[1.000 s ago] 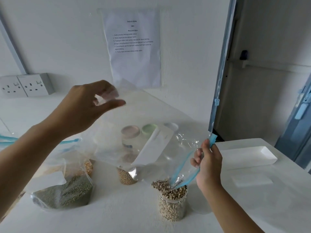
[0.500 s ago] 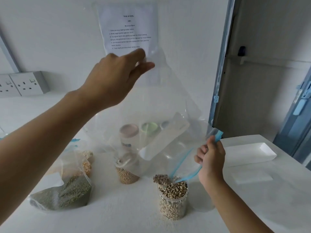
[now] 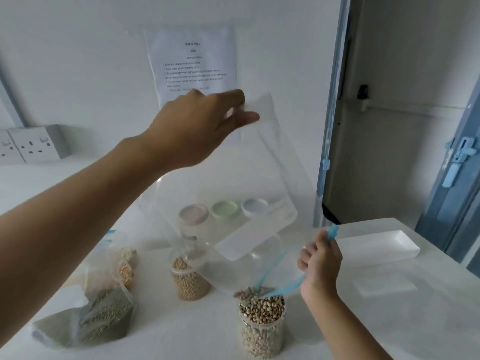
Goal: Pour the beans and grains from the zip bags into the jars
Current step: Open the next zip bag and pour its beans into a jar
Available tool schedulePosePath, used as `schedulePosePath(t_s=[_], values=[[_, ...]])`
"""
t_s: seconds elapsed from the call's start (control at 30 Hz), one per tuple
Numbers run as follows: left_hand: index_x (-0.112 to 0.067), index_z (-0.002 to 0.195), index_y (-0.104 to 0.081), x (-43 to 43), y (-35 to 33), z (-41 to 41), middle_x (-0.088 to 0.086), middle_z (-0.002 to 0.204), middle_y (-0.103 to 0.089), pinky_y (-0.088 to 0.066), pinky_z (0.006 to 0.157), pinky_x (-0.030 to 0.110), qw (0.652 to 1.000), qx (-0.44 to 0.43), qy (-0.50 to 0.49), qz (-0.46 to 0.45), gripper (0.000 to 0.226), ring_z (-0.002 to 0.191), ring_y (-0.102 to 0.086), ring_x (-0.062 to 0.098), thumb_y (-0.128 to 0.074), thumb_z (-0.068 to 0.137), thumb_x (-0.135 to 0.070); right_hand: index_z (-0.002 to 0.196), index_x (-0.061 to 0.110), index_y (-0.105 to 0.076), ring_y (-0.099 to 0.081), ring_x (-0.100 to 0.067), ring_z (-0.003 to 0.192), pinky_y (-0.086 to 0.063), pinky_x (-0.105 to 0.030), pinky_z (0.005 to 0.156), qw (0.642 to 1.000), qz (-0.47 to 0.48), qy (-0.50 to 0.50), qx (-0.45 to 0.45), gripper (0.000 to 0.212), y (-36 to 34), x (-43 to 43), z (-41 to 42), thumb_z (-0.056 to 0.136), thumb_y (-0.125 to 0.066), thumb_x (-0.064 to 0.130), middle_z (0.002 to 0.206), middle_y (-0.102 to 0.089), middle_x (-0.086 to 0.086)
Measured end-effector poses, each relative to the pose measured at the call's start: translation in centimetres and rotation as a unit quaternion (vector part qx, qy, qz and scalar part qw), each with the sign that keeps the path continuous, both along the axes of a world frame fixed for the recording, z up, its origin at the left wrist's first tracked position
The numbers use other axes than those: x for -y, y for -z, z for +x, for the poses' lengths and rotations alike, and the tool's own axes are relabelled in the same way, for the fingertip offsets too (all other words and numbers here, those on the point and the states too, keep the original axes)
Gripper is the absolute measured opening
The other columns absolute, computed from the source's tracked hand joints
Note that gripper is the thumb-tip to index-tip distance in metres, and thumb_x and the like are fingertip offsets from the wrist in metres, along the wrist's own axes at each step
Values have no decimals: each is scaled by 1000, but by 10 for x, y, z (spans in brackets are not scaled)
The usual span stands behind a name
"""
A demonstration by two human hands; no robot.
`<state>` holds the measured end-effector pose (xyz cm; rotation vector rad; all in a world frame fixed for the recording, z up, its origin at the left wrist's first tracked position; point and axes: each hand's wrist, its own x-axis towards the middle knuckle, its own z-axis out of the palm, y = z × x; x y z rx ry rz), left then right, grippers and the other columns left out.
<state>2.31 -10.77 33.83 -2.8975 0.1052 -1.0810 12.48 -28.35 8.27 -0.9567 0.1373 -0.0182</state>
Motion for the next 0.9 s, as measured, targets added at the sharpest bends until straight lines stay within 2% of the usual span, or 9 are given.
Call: schedulePosePath(t_s=[0.1, 0.2, 0.33, 0.47, 0.63, 0.73, 0.9], values=[[-22, 95, -52, 3, -1, 2, 3, 78, -64, -55, 72, 51, 999, 19, 36, -20, 53, 77, -62, 33, -32, 99, -70, 76, 21, -37, -21, -5, 40, -18, -19, 37, 1000, -3, 9, -1, 35, -5, 3, -1, 110, -43, 28, 52, -26, 10], [-25, 93, -51, 7, -3, 2, 1, 79, -65, -55, 75, 49, 999, -14, 23, -31, 51, 78, -63, 29, -35, 96, -73, 75, 20, -38, -22, -5, 41, -19, -19, 38, 1000, -16, 3, -8, 36, 0, 7, -2, 109, -44, 30, 52, -28, 10], [-27, 95, -52, 10, -7, 4, 1, 78, -66, -55, 77, 49, 999, -7, 34, -24, 49, 80, -62, 31, -36, 96, -74, 74, 20, -36, -22, -5, 40, -19, -19, 38, 1000, -21, 9, -11, 37, 0, 7, -3, 110, -43, 27, 53, -27, 9], [-26, 97, -53, 11, -7, 5, -6, 75, -63, -47, 71, 39, 1000, -6, 14, -17, 52, 79, -59, 27, -35, 92, -74, 74, 20, -37, -23, -5, 41, -20, -19, 38, 1000, -23, 16, -7, 37, 2, 11, -3, 109, -44, 27, 52, -28, 9], [-24, 100, -54, 16, -13, 7, -2, 75, -63, -48, 71, 40, 999, -13, 30, -8, 52, 77, -58, 27, -39, 93, -73, 74, 20, -37, -22, -5, 41, -21, -19, 39, 999, -28, 18, -17, 37, 3, 11, -5, 109, -44, 27, 53, -26, 8], [-24, 99, -53, 27, -13, 11, -2, 76, -61, -49, 71, 41, 999, -31, 33, 30, 55, 76, -57, 28, -35, 90, -75, 75, 20, -37, -22, -5, 40, -21, -19, 38, 999, -21, 27, -37, 36, 7, 9, -8, 109, -44, 28, 53, -26, 8], [-24, 101, -54, 29, -19, 16, -1, 85, -63, -44, 72, 38, 998, -32, 40, 30, 52, 80, -58, 28, -38, 92, -73, 74, 22, -37, -22, -5, 41, -21, -19, 37, 999, -16, 30, -37, 37, 7, 10, -8, 109, -44, 29, 54, -26, 9]])
